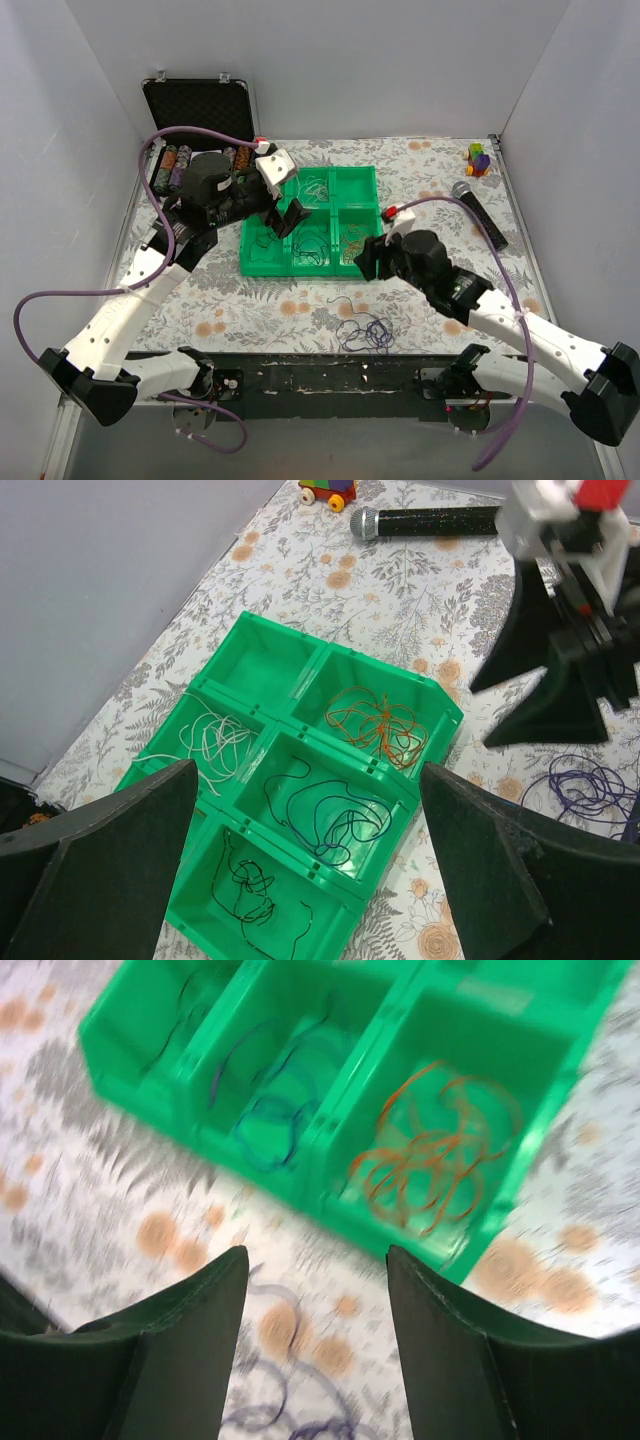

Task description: Untangle the cables

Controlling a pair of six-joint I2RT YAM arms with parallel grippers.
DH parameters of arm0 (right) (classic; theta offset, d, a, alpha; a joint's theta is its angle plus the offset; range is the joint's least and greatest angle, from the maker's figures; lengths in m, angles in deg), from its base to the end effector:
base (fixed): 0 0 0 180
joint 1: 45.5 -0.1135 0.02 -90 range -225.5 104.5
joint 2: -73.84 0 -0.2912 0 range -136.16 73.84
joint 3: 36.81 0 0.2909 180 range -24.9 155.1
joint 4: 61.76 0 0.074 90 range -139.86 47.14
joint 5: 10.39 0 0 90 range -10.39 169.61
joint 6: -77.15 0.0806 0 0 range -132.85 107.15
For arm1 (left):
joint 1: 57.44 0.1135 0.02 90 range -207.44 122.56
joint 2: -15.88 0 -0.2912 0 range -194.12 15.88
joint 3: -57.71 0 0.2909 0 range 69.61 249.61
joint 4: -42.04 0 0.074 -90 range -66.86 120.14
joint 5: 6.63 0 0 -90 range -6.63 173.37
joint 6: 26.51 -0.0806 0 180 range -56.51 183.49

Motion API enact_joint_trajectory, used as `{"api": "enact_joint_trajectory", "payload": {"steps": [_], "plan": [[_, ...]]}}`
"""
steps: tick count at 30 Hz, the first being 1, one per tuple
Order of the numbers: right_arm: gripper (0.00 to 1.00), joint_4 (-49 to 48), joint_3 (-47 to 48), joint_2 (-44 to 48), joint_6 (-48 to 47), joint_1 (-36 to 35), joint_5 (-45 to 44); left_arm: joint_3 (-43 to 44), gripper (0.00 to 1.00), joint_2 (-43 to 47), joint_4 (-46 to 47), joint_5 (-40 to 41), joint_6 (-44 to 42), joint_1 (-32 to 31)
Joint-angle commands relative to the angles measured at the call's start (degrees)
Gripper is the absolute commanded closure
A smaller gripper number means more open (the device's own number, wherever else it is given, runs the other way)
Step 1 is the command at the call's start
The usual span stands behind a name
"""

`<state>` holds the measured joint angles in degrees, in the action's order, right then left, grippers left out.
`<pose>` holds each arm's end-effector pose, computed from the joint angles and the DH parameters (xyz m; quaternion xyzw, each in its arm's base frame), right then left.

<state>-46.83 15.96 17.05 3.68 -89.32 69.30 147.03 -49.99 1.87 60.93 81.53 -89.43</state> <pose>0.2233 0.1943 0.2870 -0.1405 0.8000 0.2277 0.5370 0.2467 -0.1903 0.4523 0.2108 0.7671 -0.3890 0.4644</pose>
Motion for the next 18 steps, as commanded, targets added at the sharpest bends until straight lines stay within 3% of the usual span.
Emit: {"api": "enact_joint_trajectory", "payload": {"steps": [1,7,18], "plan": [[0.33,7.3,-5.9,3.4,5.1,-9.4,0.7,1.9,0.06,2.3,-0.5,0.2,0.1,0.3],[0.32,12.5,-11.1,3.8,17.3,-21.8,-7.0,1.4,0.05,2.5,-0.6,-0.2,0.2,0.3],[0.4,8.5,-14.5,-1.5,18.4,-22.6,-12.3,-2.2,0.06,3.7,-3.0,-4.8,-2.6,0.2]]}}
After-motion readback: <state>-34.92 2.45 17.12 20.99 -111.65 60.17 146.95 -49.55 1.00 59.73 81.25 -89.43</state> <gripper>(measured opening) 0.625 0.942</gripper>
